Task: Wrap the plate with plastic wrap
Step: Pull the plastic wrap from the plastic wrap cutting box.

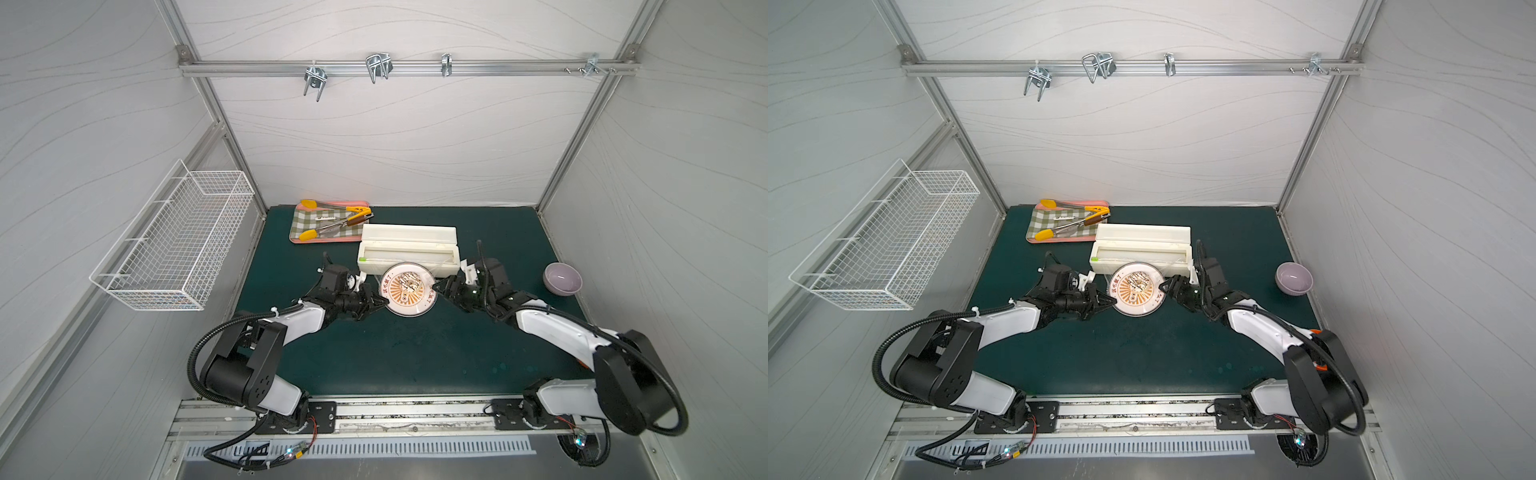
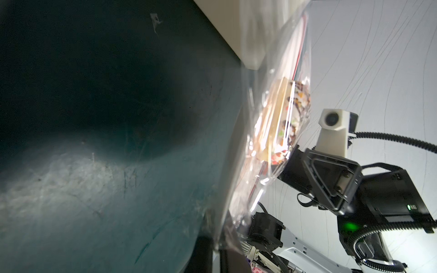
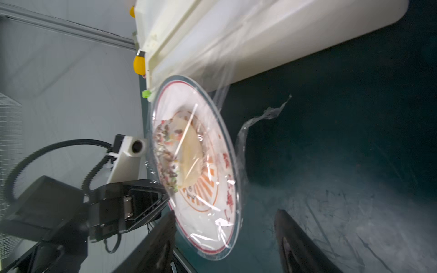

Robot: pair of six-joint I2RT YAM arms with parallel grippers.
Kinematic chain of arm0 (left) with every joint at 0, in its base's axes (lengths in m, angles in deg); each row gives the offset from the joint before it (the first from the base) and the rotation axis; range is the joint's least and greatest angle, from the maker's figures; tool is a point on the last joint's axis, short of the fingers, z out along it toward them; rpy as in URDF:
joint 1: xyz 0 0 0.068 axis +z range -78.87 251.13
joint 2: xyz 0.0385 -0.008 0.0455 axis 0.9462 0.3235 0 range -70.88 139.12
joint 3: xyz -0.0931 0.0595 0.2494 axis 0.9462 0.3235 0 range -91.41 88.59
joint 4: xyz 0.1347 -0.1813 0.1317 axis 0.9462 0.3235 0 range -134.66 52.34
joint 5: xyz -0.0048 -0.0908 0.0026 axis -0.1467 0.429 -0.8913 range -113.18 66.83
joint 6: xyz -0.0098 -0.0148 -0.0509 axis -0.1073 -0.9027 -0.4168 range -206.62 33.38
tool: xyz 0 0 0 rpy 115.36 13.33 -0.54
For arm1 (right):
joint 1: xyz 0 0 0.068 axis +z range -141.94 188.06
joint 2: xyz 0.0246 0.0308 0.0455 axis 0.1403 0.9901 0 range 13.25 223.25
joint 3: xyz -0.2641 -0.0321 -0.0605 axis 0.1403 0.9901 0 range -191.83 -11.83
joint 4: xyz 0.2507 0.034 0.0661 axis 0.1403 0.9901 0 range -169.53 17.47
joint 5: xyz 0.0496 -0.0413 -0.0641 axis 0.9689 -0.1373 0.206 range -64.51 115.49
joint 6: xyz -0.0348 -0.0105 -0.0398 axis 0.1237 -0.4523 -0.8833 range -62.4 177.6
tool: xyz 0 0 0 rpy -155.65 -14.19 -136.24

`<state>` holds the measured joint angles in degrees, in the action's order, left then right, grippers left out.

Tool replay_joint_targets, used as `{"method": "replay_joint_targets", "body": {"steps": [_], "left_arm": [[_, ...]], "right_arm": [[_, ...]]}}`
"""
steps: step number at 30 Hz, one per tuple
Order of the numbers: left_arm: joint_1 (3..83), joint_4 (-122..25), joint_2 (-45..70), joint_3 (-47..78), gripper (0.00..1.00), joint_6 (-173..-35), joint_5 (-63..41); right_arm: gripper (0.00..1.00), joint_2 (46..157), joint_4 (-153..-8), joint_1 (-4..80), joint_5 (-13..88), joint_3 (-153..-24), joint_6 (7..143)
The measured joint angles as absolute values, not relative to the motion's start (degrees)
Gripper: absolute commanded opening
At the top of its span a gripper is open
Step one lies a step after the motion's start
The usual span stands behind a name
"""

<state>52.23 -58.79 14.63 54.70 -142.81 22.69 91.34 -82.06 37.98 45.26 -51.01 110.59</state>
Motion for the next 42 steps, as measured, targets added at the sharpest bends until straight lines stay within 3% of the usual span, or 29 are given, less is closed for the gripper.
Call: {"method": "replay_joint_targets", "body": {"steps": [4, 11, 16, 21, 32, 42], "left_arm": [[52.2, -58.5, 14.6, 54.7, 0.0, -142.8, 22.7], [52.3, -58.5, 14.3, 54.7, 0.0, -143.0, 22.7], [52.4, -57.4, 12.9, 54.5, 0.0, -144.5, 22.4], [53.0, -53.0, 11.3, 49.8, 0.0, -145.4, 22.2], [54.7, -41.2, 9.0, 35.5, 0.0, -146.9, 23.2], [55.2, -34.6, 7.2, 27.9, 0.0, -145.9, 23.6]], "right_arm": [[0.6, 95.7, -84.5, 38.8, 46.6, -52.0, 110.1], [0.22, 99.1, -96.5, 39.0, 48.5, -50.2, 111.5], [0.04, 98.5, -102.1, 37.8, 49.3, -46.6, 114.3], [0.0, 96.8, -103.0, 35.7, 51.6, -47.8, 117.3], [0.0, 90.9, -82.3, 34.1, 51.1, -63.5, 118.0], [0.0, 89.3, -74.7, 33.6, 51.2, -71.7, 116.7]]}}
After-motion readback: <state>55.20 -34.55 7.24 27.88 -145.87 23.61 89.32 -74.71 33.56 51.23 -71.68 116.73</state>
